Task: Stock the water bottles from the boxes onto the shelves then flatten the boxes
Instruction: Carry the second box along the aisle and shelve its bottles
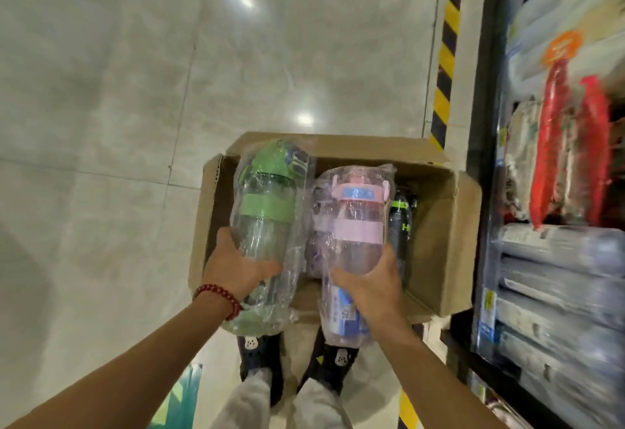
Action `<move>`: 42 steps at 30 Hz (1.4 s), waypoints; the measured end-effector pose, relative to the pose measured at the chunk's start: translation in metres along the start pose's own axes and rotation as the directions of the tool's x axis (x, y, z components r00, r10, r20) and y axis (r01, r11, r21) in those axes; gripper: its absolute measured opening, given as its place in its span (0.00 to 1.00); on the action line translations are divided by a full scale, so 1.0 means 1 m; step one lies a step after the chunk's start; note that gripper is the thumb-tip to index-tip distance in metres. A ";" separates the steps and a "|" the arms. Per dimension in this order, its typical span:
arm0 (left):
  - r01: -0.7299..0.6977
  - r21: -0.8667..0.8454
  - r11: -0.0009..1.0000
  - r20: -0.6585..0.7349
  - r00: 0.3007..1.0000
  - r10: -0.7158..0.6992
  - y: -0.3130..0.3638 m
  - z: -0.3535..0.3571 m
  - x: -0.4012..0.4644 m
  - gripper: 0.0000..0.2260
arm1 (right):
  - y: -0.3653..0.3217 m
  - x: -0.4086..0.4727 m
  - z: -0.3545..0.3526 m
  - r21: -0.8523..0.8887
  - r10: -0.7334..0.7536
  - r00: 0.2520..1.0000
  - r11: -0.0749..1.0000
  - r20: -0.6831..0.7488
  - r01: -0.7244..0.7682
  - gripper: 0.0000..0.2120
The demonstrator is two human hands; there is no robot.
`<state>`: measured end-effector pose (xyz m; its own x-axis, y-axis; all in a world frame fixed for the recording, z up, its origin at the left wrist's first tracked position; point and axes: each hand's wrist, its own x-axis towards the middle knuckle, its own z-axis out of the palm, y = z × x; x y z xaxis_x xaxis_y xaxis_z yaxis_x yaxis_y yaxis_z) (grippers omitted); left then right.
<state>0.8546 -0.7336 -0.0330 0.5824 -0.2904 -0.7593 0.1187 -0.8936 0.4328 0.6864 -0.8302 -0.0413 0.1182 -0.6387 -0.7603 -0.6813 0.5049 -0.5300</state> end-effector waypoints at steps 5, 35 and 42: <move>-0.154 -0.108 0.982 -0.032 0.988 0.151 0.057 -0.047 -0.080 0.36 | -0.058 -0.072 -0.044 0.100 -0.088 0.995 0.991 -0.037 0.092 0.33; -0.629 -0.415 0.657 0.149 0.665 0.732 0.256 -0.189 -0.396 0.31 | -0.209 -0.405 -0.259 0.478 -0.385 0.751 0.594 -0.537 0.647 0.30; -0.726 -0.385 0.569 0.350 0.455 0.819 0.245 -0.201 -0.419 0.31 | -0.172 -0.475 -0.217 0.452 -0.157 0.645 0.592 -0.748 0.667 0.34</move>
<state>0.8008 -0.7620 0.4889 0.0809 -0.9835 -0.1616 -0.0455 -0.1656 0.9851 0.5906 -0.7391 0.4927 -0.3571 -0.9254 -0.1269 0.0016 0.1353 -0.9908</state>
